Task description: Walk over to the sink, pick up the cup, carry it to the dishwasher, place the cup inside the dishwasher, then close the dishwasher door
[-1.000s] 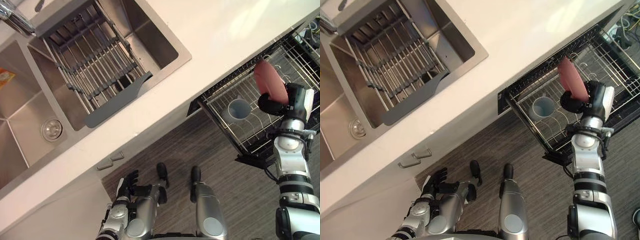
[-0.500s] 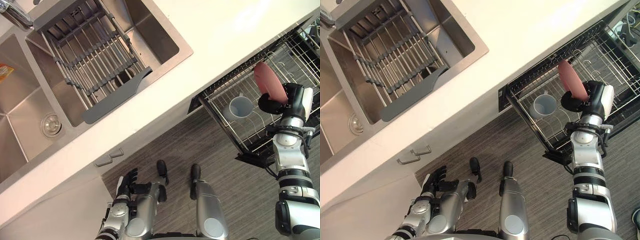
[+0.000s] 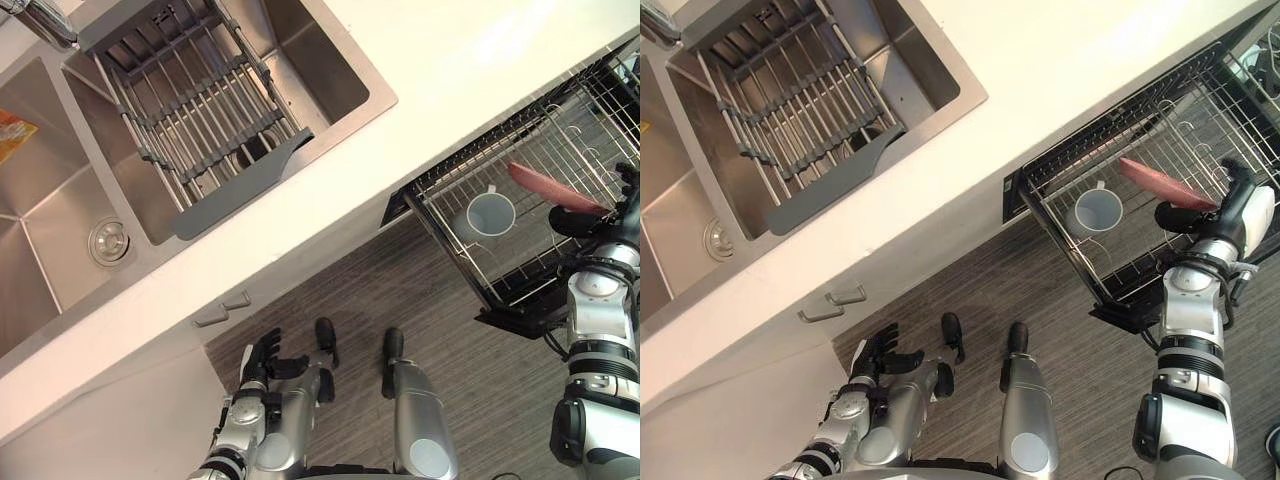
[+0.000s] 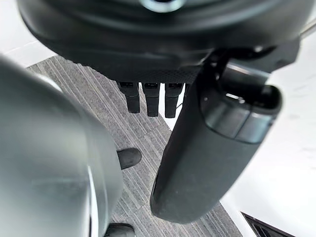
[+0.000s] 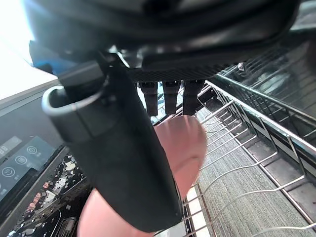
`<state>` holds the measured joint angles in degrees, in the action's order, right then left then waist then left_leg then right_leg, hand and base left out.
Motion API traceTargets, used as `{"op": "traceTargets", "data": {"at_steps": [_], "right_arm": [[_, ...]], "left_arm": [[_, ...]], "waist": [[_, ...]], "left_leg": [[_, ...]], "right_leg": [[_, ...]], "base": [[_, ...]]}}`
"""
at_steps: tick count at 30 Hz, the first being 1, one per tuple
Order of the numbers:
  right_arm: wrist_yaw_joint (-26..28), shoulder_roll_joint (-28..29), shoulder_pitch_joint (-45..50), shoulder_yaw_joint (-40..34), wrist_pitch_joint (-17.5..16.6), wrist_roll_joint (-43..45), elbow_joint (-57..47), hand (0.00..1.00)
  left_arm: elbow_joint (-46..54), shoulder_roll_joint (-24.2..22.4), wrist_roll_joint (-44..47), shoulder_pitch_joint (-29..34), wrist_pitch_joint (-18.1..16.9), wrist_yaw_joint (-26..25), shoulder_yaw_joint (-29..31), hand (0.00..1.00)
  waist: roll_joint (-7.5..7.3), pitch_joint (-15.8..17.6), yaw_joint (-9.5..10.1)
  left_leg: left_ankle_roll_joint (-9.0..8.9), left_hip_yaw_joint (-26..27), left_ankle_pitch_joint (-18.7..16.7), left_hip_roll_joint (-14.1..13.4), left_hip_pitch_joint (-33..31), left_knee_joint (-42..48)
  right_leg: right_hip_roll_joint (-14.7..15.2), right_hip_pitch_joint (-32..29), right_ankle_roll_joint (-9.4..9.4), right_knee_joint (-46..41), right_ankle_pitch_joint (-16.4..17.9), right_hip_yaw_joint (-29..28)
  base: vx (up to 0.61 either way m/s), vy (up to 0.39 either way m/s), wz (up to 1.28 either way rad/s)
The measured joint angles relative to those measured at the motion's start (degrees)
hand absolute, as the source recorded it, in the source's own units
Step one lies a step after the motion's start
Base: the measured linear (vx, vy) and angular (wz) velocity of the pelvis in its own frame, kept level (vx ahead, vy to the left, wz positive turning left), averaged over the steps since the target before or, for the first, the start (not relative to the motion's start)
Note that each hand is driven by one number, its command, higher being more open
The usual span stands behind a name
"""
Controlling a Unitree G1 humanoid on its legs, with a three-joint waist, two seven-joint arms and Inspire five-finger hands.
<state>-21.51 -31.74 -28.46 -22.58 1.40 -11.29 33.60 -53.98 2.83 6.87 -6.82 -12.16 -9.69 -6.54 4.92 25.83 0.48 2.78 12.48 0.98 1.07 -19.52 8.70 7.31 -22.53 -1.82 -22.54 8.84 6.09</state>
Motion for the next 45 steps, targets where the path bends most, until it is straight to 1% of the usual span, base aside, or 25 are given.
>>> {"op": "traceTargets", "data": {"at_steps": [2, 5, 9, 10, 15, 16, 17, 19, 22, 24, 26, 28, 29, 32, 34, 36, 39, 41, 44, 45], "right_arm": [[-0.1, 1.0, 1.1, -0.1, 0.5, 0.0, -3.0, 0.90], [-0.5, 3.2, 5.5, -0.1, 0.5, -0.2, -10.6, 0.90], [-1.8, 6.9, 11.2, -1.0, 0.5, -0.5, -18.8, 0.90], [-2.0, 7.7, 11.8, -1.3, 0.5, -1.0, -19.6, 0.90], [-2.7, 12.6, 18.3, -2.2, 0.5, -1.9, -21.8, 0.90], [-2.7, 13.0, 18.8, -2.3, 0.5, -1.9, -21.8, 0.90], [-2.6, 13.8, 20.0, -2.3, 0.5, -1.9, -22.0, 0.90], [-2.6, 14.7, 21.8, -2.4, 0.5, -1.9, -22.9, 0.90], [-2.3, 15.6, 24.6, -3.2, 0.4, -1.9, -26.7, 0.90], [-2.1, 16.0, 26.6, -4.0, 0.0, -1.9, -27.9, 0.90], [-2.1, 16.3, 28.6, -4.8, -1.1, -1.8, -28.2, 0.90], [-1.8, 17.2, 31.0, -6.4, -3.0, -1.1, -28.2, 0.90], [-1.7, 18.2, 31.9, -7.6, -3.4, -0.6, -28.2, 0.90], [-0.7, 19.9, 33.9, -9.9, -4.1, 3.0, -27.2, 0.90], [-0.2, 20.8, 34.2, -11.4, -4.6, 5.6, -25.7, 0.90], [0.3, 21.7, 34.5, -14.1, -5.0, 10.2, -21.8, 0.90], [0.5, 22.9, 34.9, -17.1, -5.6, 17.4, -16.3, 0.90], [0.7, 23.0, 35.3, -18.0, -5.9, 20.9, -13.6, 0.90], [1.6, 23.0, 35.3, -19.3, -6.1, 27.9, -7.8, 0.90], [2.2, 23.0, 35.2, -19.7, -6.1, 30.1, -6.1, 0.90]], "left_arm": [[0.0, -0.1, 0.0, -0.1, 0.0, 0.0, 0.0, 0.90], [-0.1, -0.2, 0.0, -0.2, 0.2, 0.0, 0.0, 0.90], [-0.4, -0.2, 0.0, -0.2, 0.8, 0.0, -0.1, 0.90], [-0.4, -0.1, 0.0, -0.1, 0.9, 0.0, 0.0, 0.90], [-0.7, 0.8, -0.1, 0.2, 1.7, 0.1, 0.3, 0.90], [-0.8, 0.8, -0.1, 0.4, 1.8, 0.1, 0.4, 0.90], [-1.0, 1.0, -0.2, 0.6, 1.9, 0.2, 0.4, 0.90], [-1.3, 1.3, -0.2, 0.9, 2.0, 0.3, 0.5, 0.90], [-2.3, 1.5, -1.4, 1.3, 2.3, 0.4, 0.5, 0.90], [-2.5, 1.7, -1.5, 2.6, 2.9, 0.8, 1.0, 0.90], [-2.6, 1.7, -2.4, 4.2, 3.1, 1.0, 2.0, 0.90], [-2.7, 1.7, -2.4, 5.9, 3.1, 1.2, 2.7, 0.90], [-2.7, 1.8, -2.5, 6.6, 3.3, 1.2, 2.8, 0.90], [-2.7, 1.9, -3.0, 8.0, 3.9, 1.3, 2.9, 0.90], [-2.9, 1.9, -3.7, 8.4, 4.1, 1.4, 3.0, 0.90], [-3.0, 1.7, -4.1, 9.2, 4.3, 1.7, 3.8, 0.90], [-3.2, 1.8, -4.5, 10.2, 4.4, 1.9, 4.1, 0.90], [-3.3, 1.7, -4.6, 10.5, 4.4, 2.1, 4.4, 0.90], [-4.3, 1.8, -4.6, 10.4, 4.4, 2.3, 5.0, 0.90], [-4.5, 1.9, -4.6, 10.5, 4.4, 2.4, 5.0, 0.90]], "waist": [[-0.01, 0.0, 0.05], [-0.11, 0.0, 0.13], [-0.46, 0.0, 0.07], [-0.62, 0.0, 0.04], [-2.88, -0.6, -0.59], [-3.05, -0.7, -0.77], [-3.32, -0.9, -1.38], [-3.66, -1.1, -1.60], [-3.81, -2.4, -2.06], [-4.08, -4.4, -2.78], [-4.36, -6.6, -2.99], [-4.47, -9.3, -3.08], [-4.54, -10.5, -3.16], [-4.65, -12.8, -3.50], [-4.66, -13.5, -3.75], [-4.66, -15.0, -4.35], [-4.60, -16.7, -4.39], [-4.57, -17.1, -4.38], [-4.46, -17.4, -4.49], [-4.39, -17.5, -4.49]], "left_leg": [[-0.02, 0.0, 0.0, 0.0, 0.1, -0.1], [-0.05, 0.0, 0.0, 0.0, 0.6, -0.3], [-0.06, -0.4, 0.0, 0.1, 2.9, -0.9], [-0.08, -0.5, 0.0, 0.1, 3.3, -1.1], [-0.43, -1.1, 0.3, 0.4, 6.2, -2.9], [-0.42, -1.2, 0.3, 0.4, 6.5, -3.0], [-0.41, -1.6, 0.3, 0.5, 7.1, -3.1], [-0.40, -1.7, 0.3, 0.5, 8.1, -3.5], [-0.43, -1.9, 0.3, 0.5, 9.0, -4.2], [-0.43, -1.9, 0.3, 0.6, 9.9, -4.2], [-0.51, -1.9, 0.3, 0.8, 11.3, -4.7], [-0.54, -1.9, 0.3, 1.0, 12.6, -6.1], [-0.54, -2.0, 0.3, 1.0, 13.3, -6.9], [-0.54, -1.9, 0.3, 1.4, 15.1, -8.4], [-0.54, -1.9, 0.3, 1.5, 15.9, -8.8], [-0.54, -1.9, 0.3, 1.8, 16.4, -9.5], [-0.56, -1.9, 0.4, 2.0, 17.3, -10.6], [-0.52, -1.9, 0.5, 2.1, 17.5, -10.9], [-0.29, -1.9, 1.9, 2.1, 18.2, -13.0], [-0.49, -1.8, 2.2, 2.1, 18.3, -13.7]], "right_leg": [[0.0, 0.0, 0.00, 0.0, 0.0, 0.0], [0.0, 0.6, 0.00, 0.0, 0.0, 0.1], [0.1, 3.1, -0.03, 0.7, 0.0, 0.6], [0.1, 3.4, -0.03, 0.8, 0.1, 0.7], [0.0, 6.6, -0.07, 2.6, 0.2, 1.4], [0.0, 7.0, -0.10, 2.8, 0.2, 1.5], [-0.1, 8.1, -0.23, 3.6, 0.1, 1.9], [-0.2, 9.5, -0.38, 4.7, 0.0, 2.0], [-0.5, 11.0, -0.71, 6.8, -0.7, 2.3], [-0.5, 12.7, -1.09, 8.5, -0.9, 2.5], [-0.5, 14.8, -1.40, 10.4, -1.2, 2.6], [-0.6, 16.4, -1.73, 12.4, -1.6, 2.6], [-0.6, 17.2, -1.92, 13.5, -2.1, 2.7], [-0.6, 19.2, -2.37, 15.6, -2.8, 2.6], [-0.6, 20.0, -2.56, 16.3, -3.1, 2.5], [-0.4, 20.6, -2.63, 17.0, -3.4, 2.5], [-0.5, 21.0, -2.80, 17.6, -3.8, 2.1], [-0.4, 21.0, -2.79, 17.6, -3.9, 1.9], [-0.6, 20.7, -2.64, 17.8, -4.4, 1.7], [-0.7, 20.5, -2.58, 17.9, -4.6, 1.7]], "base": [[0.00, 0.000, 0.00], [0.00, 0.000, 0.00], [0.01, 0.011, 0.02], [0.00, 0.026, 0.06], [0.01, 0.023, 0.06], [0.05, 0.026, 0.07], [0.06, 0.026, 0.07], [0.06, 0.024, 0.03], [0.07, 0.020, 0.01], [0.11, 0.023, 0.03], [0.12, 0.020, -0.01], [0.10, 0.018, -0.03], [0.06, 0.015, -0.02], [0.05, 0.034, -0.03], [0.01, 0.043, -0.03], [-0.01, 0.045, -0.01], [-0.02, 0.036, -0.06], [-0.03, 0.028, -0.05], [-0.05, 0.021, -0.04], [-0.04, 0.011, -0.03]]}}
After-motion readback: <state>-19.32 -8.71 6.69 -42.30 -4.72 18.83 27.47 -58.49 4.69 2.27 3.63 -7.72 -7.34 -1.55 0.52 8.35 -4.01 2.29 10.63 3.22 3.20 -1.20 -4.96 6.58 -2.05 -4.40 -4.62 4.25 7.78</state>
